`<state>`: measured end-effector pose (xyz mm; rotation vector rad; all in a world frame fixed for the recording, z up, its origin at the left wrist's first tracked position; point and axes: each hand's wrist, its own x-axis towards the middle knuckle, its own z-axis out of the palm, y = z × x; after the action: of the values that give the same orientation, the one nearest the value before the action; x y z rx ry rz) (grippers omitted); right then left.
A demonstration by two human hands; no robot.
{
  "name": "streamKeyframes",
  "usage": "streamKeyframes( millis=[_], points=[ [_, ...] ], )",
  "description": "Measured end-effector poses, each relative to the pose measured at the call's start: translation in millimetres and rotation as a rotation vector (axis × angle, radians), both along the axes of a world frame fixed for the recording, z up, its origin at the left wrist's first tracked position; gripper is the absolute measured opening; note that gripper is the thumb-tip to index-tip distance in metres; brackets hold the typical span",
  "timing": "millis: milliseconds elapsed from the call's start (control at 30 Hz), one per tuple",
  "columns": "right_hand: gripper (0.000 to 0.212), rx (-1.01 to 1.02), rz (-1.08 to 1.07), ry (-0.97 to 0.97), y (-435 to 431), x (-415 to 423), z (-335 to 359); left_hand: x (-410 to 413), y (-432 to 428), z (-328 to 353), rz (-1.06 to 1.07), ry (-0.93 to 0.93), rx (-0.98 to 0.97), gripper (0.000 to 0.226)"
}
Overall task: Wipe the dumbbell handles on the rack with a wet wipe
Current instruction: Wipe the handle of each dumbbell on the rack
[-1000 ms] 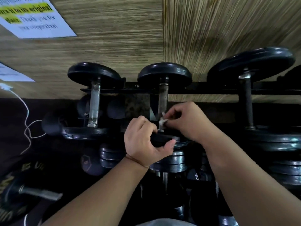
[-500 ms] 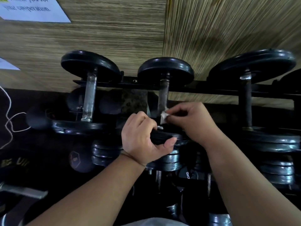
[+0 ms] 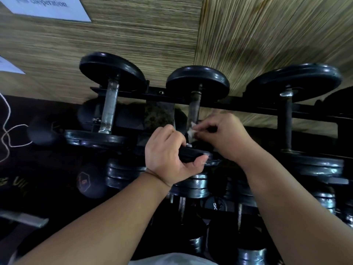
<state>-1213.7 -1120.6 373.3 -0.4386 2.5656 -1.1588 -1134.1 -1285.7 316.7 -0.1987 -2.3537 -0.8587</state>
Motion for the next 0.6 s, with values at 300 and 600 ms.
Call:
streamKeyframes(
  millis=[300, 600],
  points=[
    [0.009, 0.039, -0.293, 0.195, -20.3, -28.8, 3.5, -1.4, 2.7, -0.6, 0.023, 0.041, 0.014, 0.062],
    [0.011, 0.187, 0.278, 0.312, -6.6, -13.1, 9.4, -1.5, 2.9, -0.3, 0.045, 0.016, 0.022, 0.058]
  ],
)
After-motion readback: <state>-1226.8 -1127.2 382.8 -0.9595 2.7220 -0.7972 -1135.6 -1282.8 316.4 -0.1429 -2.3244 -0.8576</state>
